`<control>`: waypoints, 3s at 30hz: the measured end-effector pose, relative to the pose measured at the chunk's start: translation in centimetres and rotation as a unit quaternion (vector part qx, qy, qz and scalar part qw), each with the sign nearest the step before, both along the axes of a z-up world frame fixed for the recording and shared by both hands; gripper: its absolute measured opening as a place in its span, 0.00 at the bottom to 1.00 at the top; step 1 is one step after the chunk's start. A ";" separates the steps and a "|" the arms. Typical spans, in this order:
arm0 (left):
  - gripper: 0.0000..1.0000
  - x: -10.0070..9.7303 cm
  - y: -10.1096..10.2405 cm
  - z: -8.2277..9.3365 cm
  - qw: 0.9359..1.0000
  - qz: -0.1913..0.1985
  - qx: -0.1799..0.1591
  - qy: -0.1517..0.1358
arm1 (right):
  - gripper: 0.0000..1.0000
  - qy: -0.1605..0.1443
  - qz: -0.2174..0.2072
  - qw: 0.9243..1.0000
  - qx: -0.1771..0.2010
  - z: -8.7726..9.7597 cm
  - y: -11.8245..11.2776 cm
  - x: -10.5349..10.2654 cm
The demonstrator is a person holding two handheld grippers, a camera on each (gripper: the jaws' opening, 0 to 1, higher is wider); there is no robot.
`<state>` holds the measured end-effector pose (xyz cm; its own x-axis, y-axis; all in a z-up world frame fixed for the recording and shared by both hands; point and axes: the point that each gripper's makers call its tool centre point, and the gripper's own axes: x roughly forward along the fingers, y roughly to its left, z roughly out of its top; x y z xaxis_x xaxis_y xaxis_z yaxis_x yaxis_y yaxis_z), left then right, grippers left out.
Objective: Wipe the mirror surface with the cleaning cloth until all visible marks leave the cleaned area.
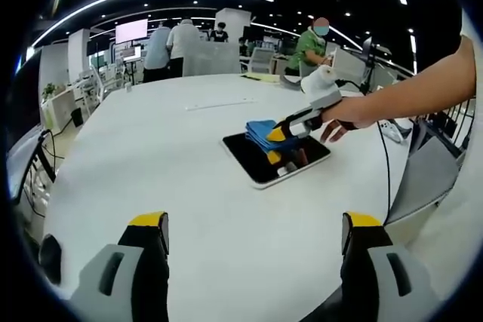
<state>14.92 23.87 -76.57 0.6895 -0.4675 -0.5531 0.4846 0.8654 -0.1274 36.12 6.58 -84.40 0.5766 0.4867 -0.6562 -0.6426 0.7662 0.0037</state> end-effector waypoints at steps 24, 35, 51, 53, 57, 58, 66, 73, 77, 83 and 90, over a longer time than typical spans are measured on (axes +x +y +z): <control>0.96 -0.2 1.2 0.2 1.000 0.004 -0.009 -0.002 | 0.27 -0.002 0.003 1.000 0.002 -0.1 2.3 0.1; 0.96 -0.4 1.5 0.2 1.000 0.005 -0.013 -0.001 | 0.27 -0.002 0.006 1.000 0.002 -0.1 3.3 0.1; 0.96 -0.7 2.4 0.1 1.000 0.011 -0.013 -0.001 | 0.27 -0.002 0.011 1.000 0.000 0.1 5.0 -0.4; 0.97 -0.8 2.4 0.2 1.000 0.011 -0.015 -0.002 | 0.27 -0.001 0.012 1.000 0.000 0.0 5.3 -0.3; 0.97 -0.9 2.5 0.1 1.000 0.012 -0.015 -0.001 | 0.27 -0.001 0.015 1.000 0.000 0.0 5.7 -0.3; 0.97 -1.0 2.6 0.1 1.000 0.012 -0.015 -0.001 | 0.27 -0.001 0.015 1.000 0.001 0.0 5.8 -0.4; 0.97 -1.1 3.3 0.2 1.000 0.019 -0.016 -0.002 | 0.27 0.001 0.018 1.000 -0.001 0.0 6.4 -0.4; 0.97 -1.0 3.5 0.3 1.000 0.022 -0.018 -0.004 | 0.27 0.002 0.016 1.000 -0.002 0.1 6.9 -0.6; 0.97 -1.1 3.3 0.2 1.000 0.021 -0.018 -0.003 | 0.27 0.002 0.016 1.000 -0.002 0.0 7.0 -0.4; 0.97 -1.4 3.3 0.1 1.000 0.020 -0.019 0.000 | 0.27 0.000 0.014 1.000 -0.002 0.1 7.1 -0.6; 0.97 -1.3 3.5 0.1 1.000 0.019 -0.017 -0.001 | 0.26 -0.001 0.012 1.000 -0.003 0.1 7.1 -0.7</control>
